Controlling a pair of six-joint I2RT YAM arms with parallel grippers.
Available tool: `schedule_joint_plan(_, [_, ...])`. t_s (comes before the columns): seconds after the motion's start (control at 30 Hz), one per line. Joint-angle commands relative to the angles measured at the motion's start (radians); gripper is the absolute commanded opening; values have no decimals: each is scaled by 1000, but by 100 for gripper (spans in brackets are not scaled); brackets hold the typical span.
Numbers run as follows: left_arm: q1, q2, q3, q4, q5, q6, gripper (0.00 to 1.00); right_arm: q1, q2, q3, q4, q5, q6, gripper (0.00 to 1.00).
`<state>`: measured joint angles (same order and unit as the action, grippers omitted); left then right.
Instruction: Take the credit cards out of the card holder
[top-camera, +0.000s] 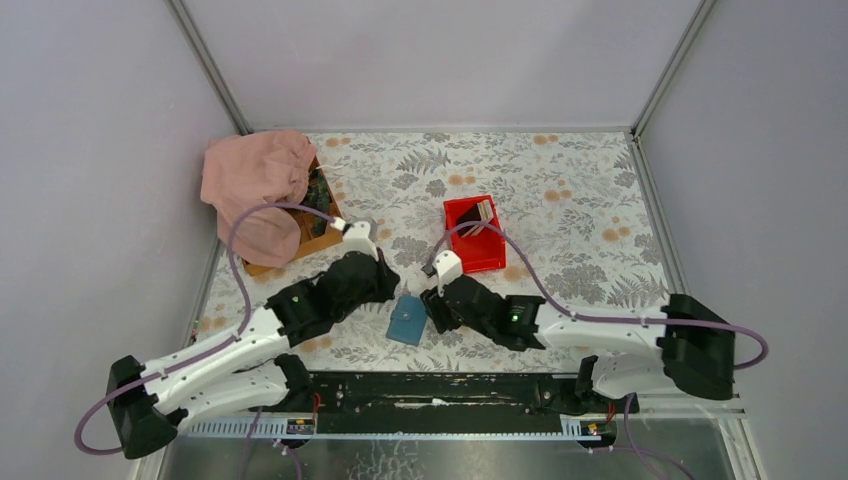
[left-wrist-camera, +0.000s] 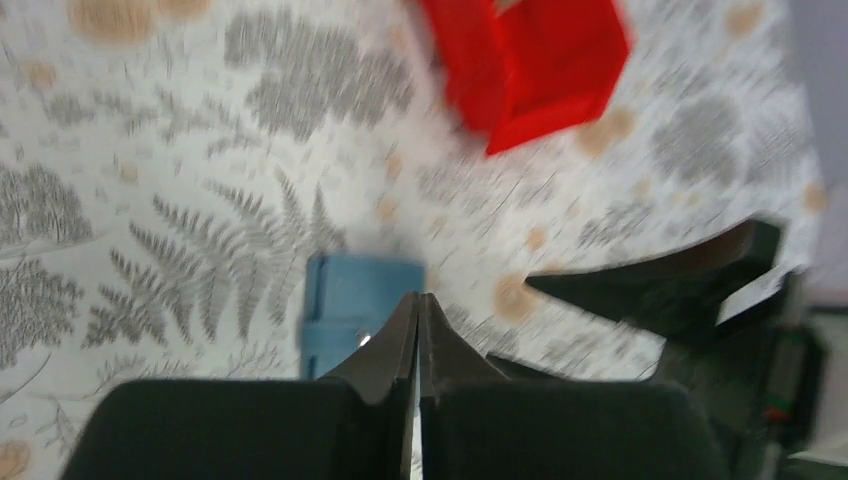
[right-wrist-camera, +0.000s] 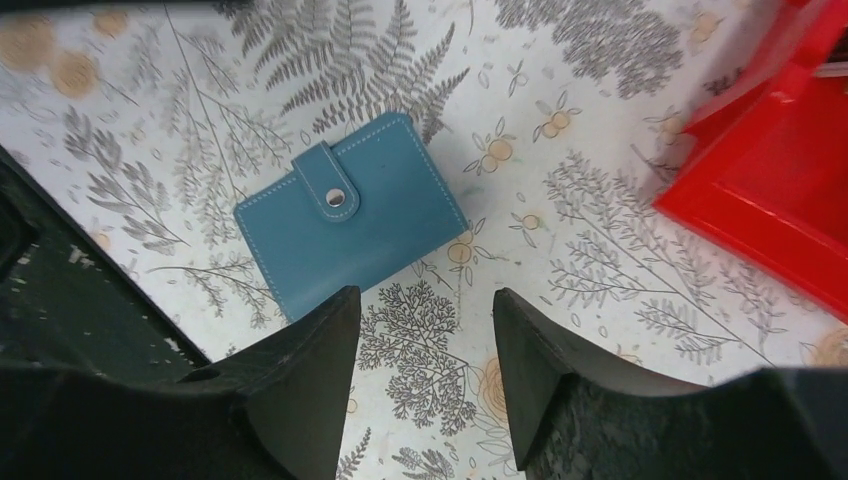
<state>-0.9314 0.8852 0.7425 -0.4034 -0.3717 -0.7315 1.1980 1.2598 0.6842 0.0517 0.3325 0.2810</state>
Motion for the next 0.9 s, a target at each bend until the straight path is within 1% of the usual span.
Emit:
schedule_joint_plan(0.0, [27,-64,-124,112,97,-87,0,11,142,107,18,-43,-41,58])
schedule_joint_plan(0.13, [34,-197,-229,62,24,-193,0,12,271,196,8,-49,-88,60])
schedule_joint_plan(0.23, [40,-281,-298,29,8,-244,0,11,343,247,6,-73,-114,68])
schedule_joint_plan(0.3, [42,-309,-326,18,6,-264,0,11,380,273,4,-86,-123,72])
schedule_joint_plan(0.43, [42,-329,-357,16,2,-287,0,11,456,317,-6,-110,-140,72])
schedule_joint_plan(0.6, [42,-341,-355,1,-10,-293,0,12,518,346,-12,-135,-154,69])
schedule_joint_plan(0.7, [42,-370,-354,-27,-22,-300,0,12,543,356,-17,-133,-154,64])
schedule_joint_plan(0.8, [42,-412,-355,-65,-33,-305,0,12,555,359,-18,-133,-148,52])
schedule_joint_plan(0.87, [41,-438,-352,-99,-44,-308,0,12,558,357,-18,-135,-143,40])
